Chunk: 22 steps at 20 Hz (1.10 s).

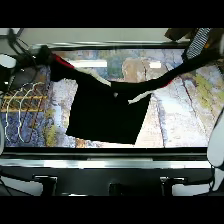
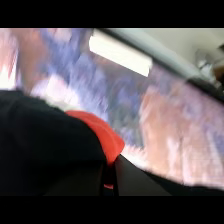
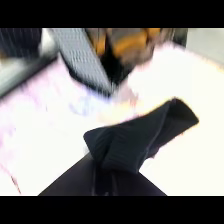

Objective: Fold the clothes and pants, and hang the long-sleeved shirts on hangers.

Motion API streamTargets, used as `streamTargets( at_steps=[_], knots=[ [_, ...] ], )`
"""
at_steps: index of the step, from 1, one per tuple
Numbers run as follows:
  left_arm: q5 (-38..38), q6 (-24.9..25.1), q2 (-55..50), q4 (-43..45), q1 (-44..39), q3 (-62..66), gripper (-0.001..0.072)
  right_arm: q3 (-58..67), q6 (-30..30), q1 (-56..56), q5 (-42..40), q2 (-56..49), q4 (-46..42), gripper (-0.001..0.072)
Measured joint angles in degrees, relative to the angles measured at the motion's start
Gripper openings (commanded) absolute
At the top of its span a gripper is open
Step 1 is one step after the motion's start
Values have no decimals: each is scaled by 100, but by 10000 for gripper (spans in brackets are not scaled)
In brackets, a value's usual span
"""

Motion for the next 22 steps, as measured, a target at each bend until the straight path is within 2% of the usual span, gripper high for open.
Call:
streamTargets(
  at_steps=[1, 2, 3, 4, 5, 6, 9, 10, 11, 12, 14, 18, 22],
  knots=[
    [-166, -22, -223, -4, -22, 0, 116, -85, -321, 0, 201, -232, 452, 58],
    [-343, -46, -409, -13, -26, 0, 365, -142, -649, 0, 389, -431, 857, 61],
    [-555, -107, -566, -13, -24, 0, 577, -186, -1008, 0, 638, -616, 1255, 116],
    [-745, -146, -671, -17, -7, 0, 637, -214, -1342, 0, 839, -748, 1576, 249],
    [-914, -197, -721, -26, 35, 0, 637, -236, -1718, 0, 1054, -839, 1860, 383],
    [-1082, -286, -737, -22, 103, 0, 638, -249, -2076, 0, 1239, -868, 2046, 428],
    [-1545, -400, -514, 74, 407, 0, 647, -291, -3150, -72, 1786, -660, 2369, 434],
    [-1727, -417, -372, 223, 538, -13, 689, -345, -3390, -175, 1910, -503, 2446, 436],
    [-1904, -437, -214, 387, 662, -63, 689, -470, -3593, -341, 2000, -299, 2527, 464],
    [-2065, -435, -11, 560, 802, -184, 689, -678, -3748, -566, 2087, -61, 2660, 527],
    [-2275, -352, 452, 809, 1069, -660, 689, -1331, -4011, -1084, 2166, 459, 3167, 552],
    [-2229, -157, 1493, 986, 1386, -2468, 688, -3700, -4507, -1838, 2022, 1742, 4660, 562],
    [-1871, 144, 2240, 501, 1469, -4282, 688, -6404, -4800, -1585, 1362, 2800, 5875, 562]
  ],
)
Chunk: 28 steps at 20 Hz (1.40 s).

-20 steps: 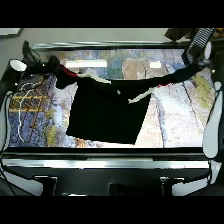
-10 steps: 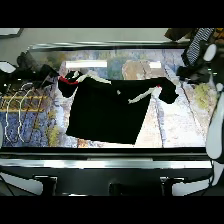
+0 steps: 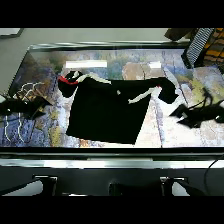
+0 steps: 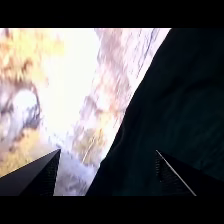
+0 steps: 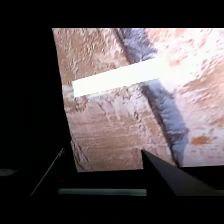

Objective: Fold the clothes and pants, and hang the long-sleeved shirts on hangers.

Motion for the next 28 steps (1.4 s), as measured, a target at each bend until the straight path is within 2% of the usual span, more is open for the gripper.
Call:
streamTargets(
  at_steps=[4, 10, 11, 12, 13, 14, 19, 22, 23, 24, 28],
  knots=[
    [131, 341, 243, -431, -125, -964, 689, -1834, -92, 1045, -1071, 376, 1043, 562],
    [240, 579, 286, -612, -564, -1335, 689, -2664, 0, 2826, -2865, 210, 2304, 560],
    [260, 590, 264, -621, -625, -1355, 689, -2697, 31, 3027, -3060, 98, 2573, 522],
    [273, 605, 229, -634, -675, -1368, 689, -2717, 33, 3174, -3213, -15, 2763, 394],
    [286, 610, 186, -640, -728, -1377, 689, -2736, 22, 3283, -3353, -118, 2863, 181],
    [286, 612, 136, -645, -776, -1384, 688, -2758, -17, 3362, -3471, -203, 2970, 57],
    [297, 673, -136, -654, -1117, -1394, 684, -2780, -188, 3523, -3764, -76, 3077, 55],
    [289, 715, -317, -680, -1338, -1394, 652, -2780, -184, 3550, -3775, 164, 3123, 55],
    [286, 719, -369, -699, -1384, -1390, 402, -2778, -177, 3552, -3759, 227, 3132, 55],
    [291, 717, -431, -693, -1425, -1394, 23, -2778, -162, 3554, -3727, 291, 3130, 55],
    [310, 734, -479, -682, -1495, -1226, 33, -2492, -46, 3543, -3585, 538, 2804, 54]
  ],
)
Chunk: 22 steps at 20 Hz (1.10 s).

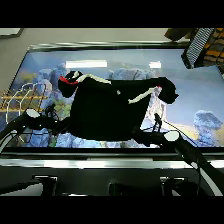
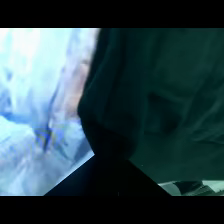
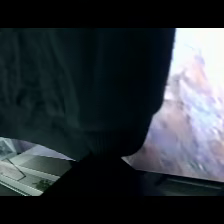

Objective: Fold the clothes and pants, and hang the long-sleeved shirts on hangers.

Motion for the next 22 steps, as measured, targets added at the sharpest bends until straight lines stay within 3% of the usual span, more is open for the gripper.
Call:
streamTargets(
  at_steps=[4, 7, 10, 15, 22],
  knots=[
    [-74, -2, 249, -107, -17, 1093, 34, 1554, 750, -7, 385, 111, -1790, 54],
    [-94, -17, 509, -149, -24, 2645, 34, 3571, 1497, -7, 881, 136, -3654, 55],
    [-83, -20, 739, -170, -28, 4417, 35, 5702, 1707, -4, 1405, 149, -4795, 56],
    [31, -20, 1300, -199, -31, 6658, 34, 8649, 1440, -2, 2503, 278, -5482, 56],
    [138, -138, 2634, -131, -35, 7075, 35, 9604, 1482, -4, 3071, 1333, -5678, 56]
  ],
)
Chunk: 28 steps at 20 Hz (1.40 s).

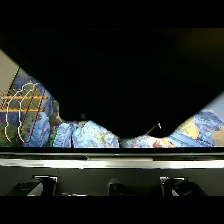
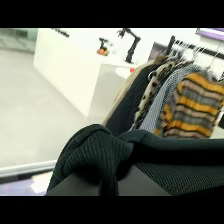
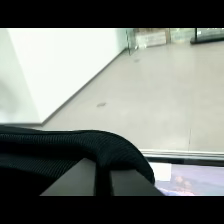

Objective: Fold the clothes and pants, and hang the long-sleeved shirts on hangers.

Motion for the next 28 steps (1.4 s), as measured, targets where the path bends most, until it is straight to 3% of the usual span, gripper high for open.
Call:
streamTargets(
  at_steps=[4, 9, 14, 19, 20, 21, 22, 23, 24, 25, 28],
  knots=[
    [22, -291, 149, 188, 0, -55, 34, 46, 164, 0, 48, -96, -177, 55],
    [44, -402, -439, 280, -24, -564, 34, -221, 212, 0, -13, -1117, -811, 55],
    [85, -424, -1945, 337, -238, -1099, 34, -649, 503, -2, -732, -2804, -1506, 55],
    [85, -431, -3912, 358, -424, -1270, 37, -741, 1502, -4, -1596, -4708, -1676, 58],
    [76, -446, -4264, 354, -450, -1281, 71, -748, 1733, -4, -1598, -5064, -1661, 59],
    [50, -459, -4553, 337, -472, -1287, 203, -750, 1917, -7, -1537, -5383, -1596, 71],
    [2, -507, -4826, 339, -490, -1294, 369, -752, 2044, -7, -1403, -5635, -1506, 144],
    [-44, -540, -5027, 343, -505, -1300, 556, -756, 2142, -7, -1261, -5842, -1408, 284],
    [-122, -592, -5193, 339, -514, -1303, 645, -756, 2177, -9, -1084, -6004, -1316, 410],
    [-184, -603, -5296, 332, -516, -1303, 676, -756, 2177, -11, -925, -6094, -1213, 484],
    [-479, -769, -5322, 319, -424, -1303, 678, -756, 1759, -11, -393, -5995, -1040, 509]
  ],
)
